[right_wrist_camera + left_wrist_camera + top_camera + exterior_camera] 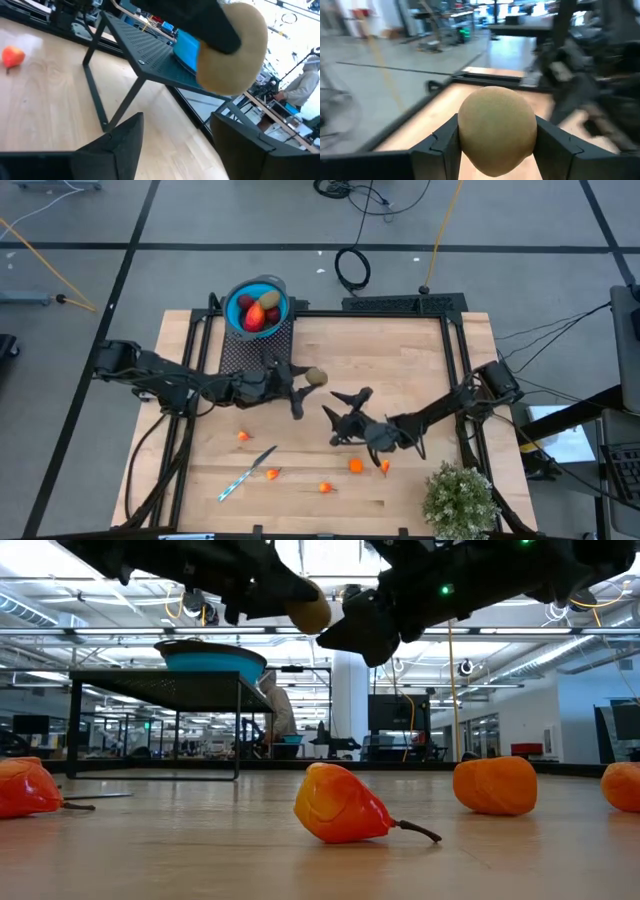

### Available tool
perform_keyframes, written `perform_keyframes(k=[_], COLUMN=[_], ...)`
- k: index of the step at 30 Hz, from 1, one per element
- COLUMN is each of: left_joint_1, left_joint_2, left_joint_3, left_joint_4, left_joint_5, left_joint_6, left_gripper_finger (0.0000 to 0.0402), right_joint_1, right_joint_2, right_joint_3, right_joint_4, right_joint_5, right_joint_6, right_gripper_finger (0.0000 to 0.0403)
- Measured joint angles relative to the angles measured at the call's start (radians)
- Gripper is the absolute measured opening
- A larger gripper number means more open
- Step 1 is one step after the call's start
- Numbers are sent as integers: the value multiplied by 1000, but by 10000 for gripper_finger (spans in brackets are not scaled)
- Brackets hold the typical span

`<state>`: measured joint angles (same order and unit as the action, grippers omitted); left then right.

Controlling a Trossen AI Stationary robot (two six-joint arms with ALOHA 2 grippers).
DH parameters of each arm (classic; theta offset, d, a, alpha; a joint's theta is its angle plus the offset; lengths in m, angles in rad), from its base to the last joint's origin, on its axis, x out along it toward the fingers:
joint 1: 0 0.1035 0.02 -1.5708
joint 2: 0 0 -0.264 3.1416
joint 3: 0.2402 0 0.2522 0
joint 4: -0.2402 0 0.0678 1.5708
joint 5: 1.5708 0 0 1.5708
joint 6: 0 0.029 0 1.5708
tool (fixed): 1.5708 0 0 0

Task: Pick & Place Fruit
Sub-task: Put the kiwi into the blue strainer bowl on the shelf

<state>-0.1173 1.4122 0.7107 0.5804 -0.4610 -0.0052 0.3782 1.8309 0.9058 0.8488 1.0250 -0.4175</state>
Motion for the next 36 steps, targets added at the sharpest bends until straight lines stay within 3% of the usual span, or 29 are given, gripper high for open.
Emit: perform_keyframes(k=[9, 17, 25, 36], left_joint_1=[51, 159, 294, 477], left_joint_2=[-146, -321, -437, -451], left_joint_3=[0, 0, 0, 0], left_joint_4=[-171, -328, -458, -498], left_joint_5=[-142, -185, -176, -64], left_joint_6=[29, 29, 27, 21], left_gripper_finger=[190, 191, 191, 191], right_joint_1=[25, 49, 38, -58], right_joint_2=[-7, -27, -233, -628], right_joint_3=[0, -3, -169, -454], right_joint_4=[0, 10, -18, -84], right_joint_5=[0, -21, -396, -934], right_joint_6=[-70, -99, -33, 121], right_gripper_finger=[112, 11, 3, 1])
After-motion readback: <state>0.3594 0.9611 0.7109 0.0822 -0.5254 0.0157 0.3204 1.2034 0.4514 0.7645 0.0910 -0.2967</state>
